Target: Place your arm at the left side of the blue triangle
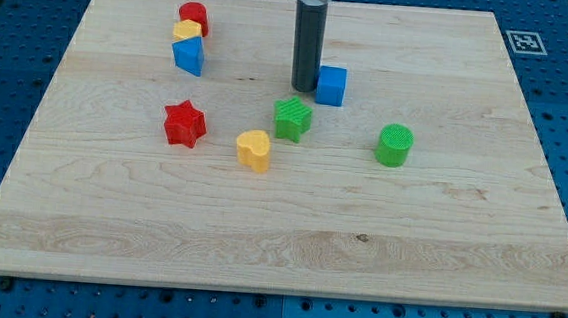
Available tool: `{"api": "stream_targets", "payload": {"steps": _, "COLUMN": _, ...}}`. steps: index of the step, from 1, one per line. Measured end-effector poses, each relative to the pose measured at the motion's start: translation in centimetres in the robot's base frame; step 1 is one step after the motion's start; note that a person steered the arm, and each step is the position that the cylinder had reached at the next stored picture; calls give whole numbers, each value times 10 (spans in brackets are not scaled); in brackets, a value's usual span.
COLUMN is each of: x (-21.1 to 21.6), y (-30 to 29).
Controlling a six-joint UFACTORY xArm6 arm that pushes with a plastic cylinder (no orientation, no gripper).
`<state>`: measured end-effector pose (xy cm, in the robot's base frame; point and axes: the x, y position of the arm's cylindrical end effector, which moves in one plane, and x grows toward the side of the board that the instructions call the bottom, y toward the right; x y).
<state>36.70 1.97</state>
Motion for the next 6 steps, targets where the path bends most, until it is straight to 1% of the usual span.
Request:
{"api": "stream_targets", "payload": {"steps": 1, "x": 0, "y": 5}}
{"api": "stream_targets", "payload": {"steps": 2, "x": 0, "y": -37}}
{"api": "stream_targets", "payload": {"steps": 4, "x": 1, "y": -151}}
{"api": "stream_targets", "payload": {"steps": 5, "x": -10, "y": -204}}
{"api": "stream_targets", "payload": {"steps": 6, "x": -22, "y": -209}}
